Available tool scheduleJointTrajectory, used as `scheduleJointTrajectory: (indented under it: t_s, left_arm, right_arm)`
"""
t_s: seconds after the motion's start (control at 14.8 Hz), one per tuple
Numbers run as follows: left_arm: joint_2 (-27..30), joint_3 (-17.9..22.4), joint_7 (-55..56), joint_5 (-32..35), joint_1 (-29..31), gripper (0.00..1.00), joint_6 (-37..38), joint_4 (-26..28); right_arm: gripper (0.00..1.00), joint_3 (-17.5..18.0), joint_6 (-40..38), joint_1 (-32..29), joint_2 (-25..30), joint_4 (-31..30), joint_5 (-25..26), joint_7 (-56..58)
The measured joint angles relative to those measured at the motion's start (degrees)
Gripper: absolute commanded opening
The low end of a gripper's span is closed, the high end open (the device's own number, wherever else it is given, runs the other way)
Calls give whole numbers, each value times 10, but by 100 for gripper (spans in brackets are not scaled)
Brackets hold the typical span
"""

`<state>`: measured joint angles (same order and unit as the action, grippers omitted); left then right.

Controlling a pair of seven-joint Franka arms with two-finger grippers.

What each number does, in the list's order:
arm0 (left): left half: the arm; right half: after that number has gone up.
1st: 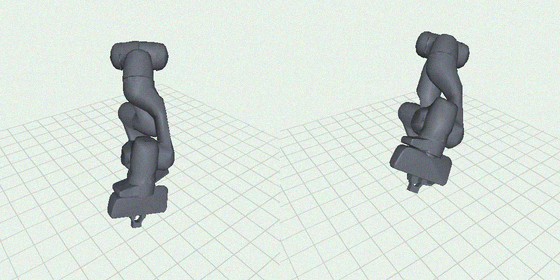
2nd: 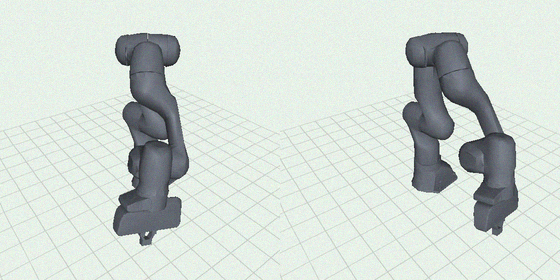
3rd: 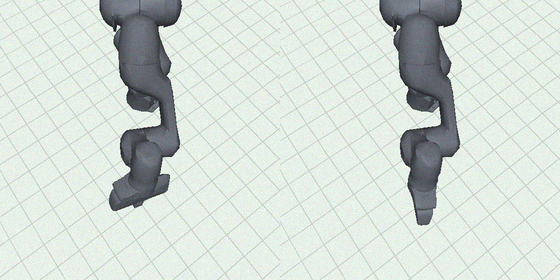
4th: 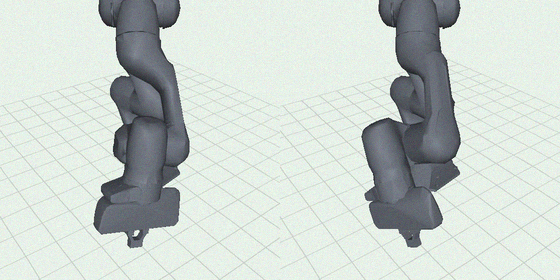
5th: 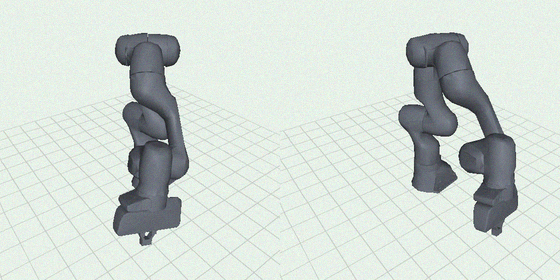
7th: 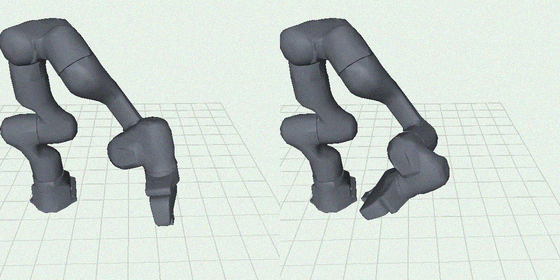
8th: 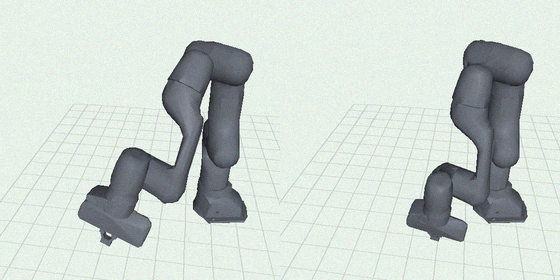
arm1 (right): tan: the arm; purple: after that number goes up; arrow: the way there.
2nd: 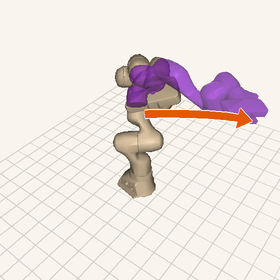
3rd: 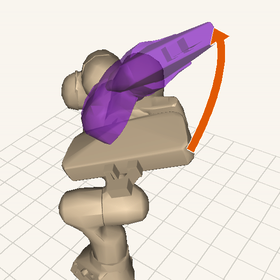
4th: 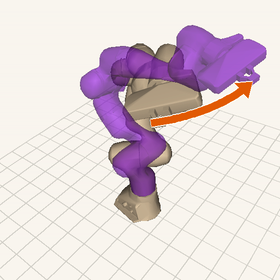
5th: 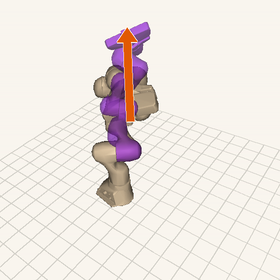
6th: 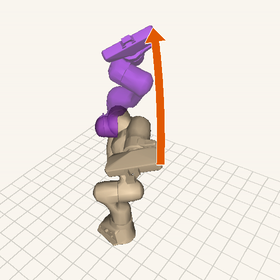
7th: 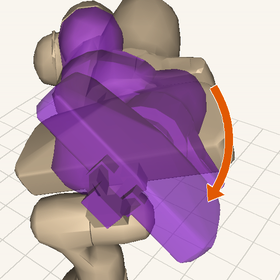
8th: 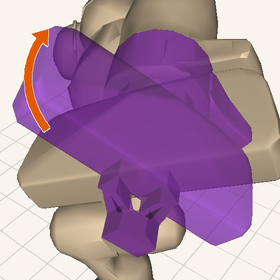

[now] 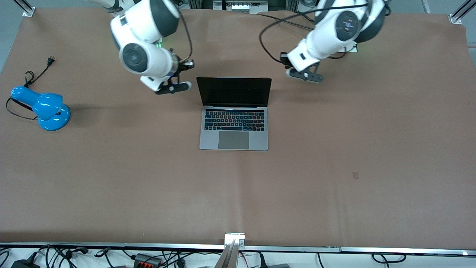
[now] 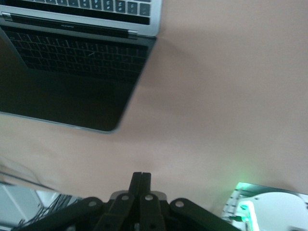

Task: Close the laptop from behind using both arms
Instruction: 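Move both grippers toward the laptop screen's back edge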

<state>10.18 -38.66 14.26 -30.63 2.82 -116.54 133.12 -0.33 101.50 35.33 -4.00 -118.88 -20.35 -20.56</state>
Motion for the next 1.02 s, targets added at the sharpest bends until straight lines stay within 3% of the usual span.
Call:
scheduleJointTrajectory:
  t_s: [0.2, 0.47, 1.02]
  left_arm:
    - [-16, -25, 2, -2, 0, 0, -53, 15]
    - [-63, -44, 2, -3, 0, 0, -108, 17]
    - [-125, -43, 18, -3, 7, 0, -183, -6]
  right_arm:
    - [0, 0, 41, 45, -2, -21, 0, -45]
    - [0, 0, 56, 54, -10, -25, 0, -53]
    - [0, -2, 104, 61, -39, -20, 8, -62]
